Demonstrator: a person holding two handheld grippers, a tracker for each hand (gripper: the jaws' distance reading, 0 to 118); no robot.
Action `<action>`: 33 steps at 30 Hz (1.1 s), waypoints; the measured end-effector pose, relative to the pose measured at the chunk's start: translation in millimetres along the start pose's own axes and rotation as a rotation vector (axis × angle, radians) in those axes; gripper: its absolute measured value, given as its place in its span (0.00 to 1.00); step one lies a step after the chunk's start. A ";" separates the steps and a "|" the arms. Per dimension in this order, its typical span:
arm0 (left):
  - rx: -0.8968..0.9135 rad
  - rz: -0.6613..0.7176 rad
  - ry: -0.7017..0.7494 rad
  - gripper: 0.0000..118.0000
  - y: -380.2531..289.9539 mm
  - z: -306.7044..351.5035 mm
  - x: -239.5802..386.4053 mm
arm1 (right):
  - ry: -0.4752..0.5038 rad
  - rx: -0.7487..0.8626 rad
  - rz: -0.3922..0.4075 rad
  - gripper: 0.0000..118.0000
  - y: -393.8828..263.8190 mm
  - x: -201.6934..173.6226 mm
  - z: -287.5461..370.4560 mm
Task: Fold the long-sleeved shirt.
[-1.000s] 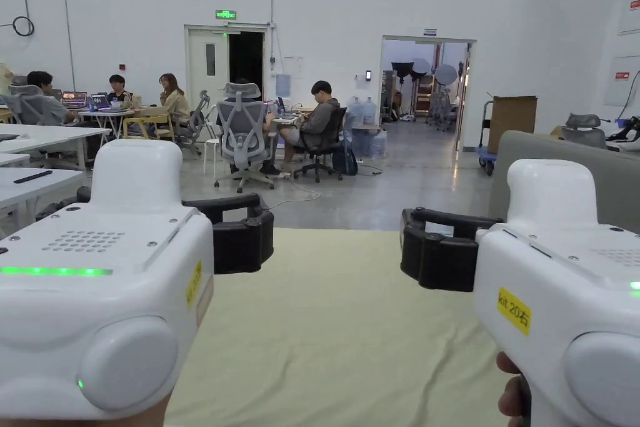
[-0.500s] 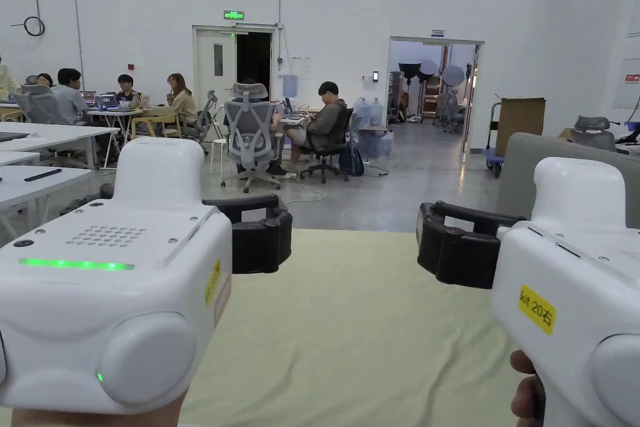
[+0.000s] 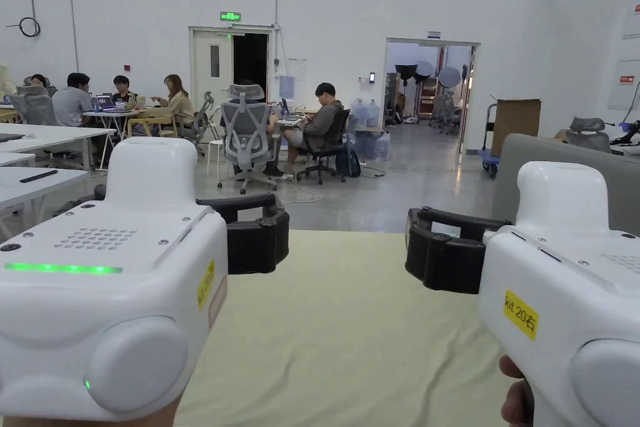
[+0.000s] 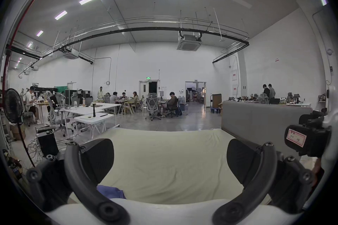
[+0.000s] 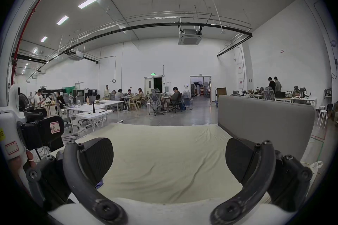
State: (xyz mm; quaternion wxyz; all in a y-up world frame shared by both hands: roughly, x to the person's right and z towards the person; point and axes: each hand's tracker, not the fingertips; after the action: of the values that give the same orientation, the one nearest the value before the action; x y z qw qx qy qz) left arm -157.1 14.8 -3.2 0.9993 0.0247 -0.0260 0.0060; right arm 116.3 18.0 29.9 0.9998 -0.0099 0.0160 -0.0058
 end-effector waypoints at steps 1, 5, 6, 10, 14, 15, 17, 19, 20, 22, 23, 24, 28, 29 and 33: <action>-0.001 0.002 0.001 1.00 -0.4 0.0 -0.3 | 0.001 0.000 -0.001 1.00 0.0 0.0 -0.1; -0.005 0.009 0.000 1.00 -3.0 -1.0 -0.8 | 0.003 -0.005 0.002 1.00 -1.1 -0.6 -1.1; -0.008 0.009 -0.002 1.00 -3.7 -2.3 -0.7 | 0.003 -0.007 0.003 1.00 -1.6 -0.9 -1.4; -0.013 0.010 -0.006 1.00 -4.7 -3.1 -0.3 | 0.002 -0.011 0.008 1.00 -3.1 -2.2 -1.7; -0.012 0.012 -0.017 1.00 -4.4 -3.3 0.7 | 0.001 -0.014 0.007 1.00 -4.1 -3.2 -3.7; -0.015 0.011 -0.025 1.00 -4.3 -4.0 1.3 | -0.001 -0.018 0.007 1.00 -4.4 -3.7 -4.9; -0.025 0.013 -0.034 1.00 -3.7 -4.6 2.6 | -0.002 -0.023 -0.002 1.00 -4.6 -3.7 -5.1; -0.020 0.018 -0.040 1.00 -1.9 -3.6 3.7 | 0.006 -0.027 -0.008 1.00 -4.1 -3.2 -4.5; -0.017 0.020 -0.042 1.00 -0.6 -2.4 4.1 | 0.008 -0.026 -0.009 1.00 -3.6 -2.9 -4.0; -0.007 0.025 -0.042 1.00 1.8 -0.5 4.4 | 0.008 -0.022 -0.008 1.00 -2.1 -2.1 -2.2; -0.004 0.027 -0.042 1.00 2.6 0.0 4.6 | 0.006 -0.020 -0.007 1.00 -1.3 -1.8 -1.7; -0.002 0.028 -0.042 1.00 3.1 0.3 4.9 | 0.005 -0.017 -0.007 1.00 -0.7 -1.3 -1.1; -0.004 0.026 -0.048 1.00 3.5 -0.2 6.0 | 0.009 -0.013 -0.012 1.00 0.5 -0.2 -0.2; -0.006 0.025 -0.049 1.00 3.4 -0.5 6.4 | 0.009 -0.014 -0.012 1.00 0.5 -0.2 -0.4; -0.010 0.024 -0.054 1.00 4.0 -0.3 7.1 | 0.011 -0.017 -0.006 1.00 0.3 -1.8 -1.6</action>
State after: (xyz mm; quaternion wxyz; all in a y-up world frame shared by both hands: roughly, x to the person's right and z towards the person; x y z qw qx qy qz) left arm -150.1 18.9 -3.0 0.9982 0.0197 -0.0531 0.0170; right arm 114.5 18.4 28.4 0.9996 -0.0185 0.0217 -0.0086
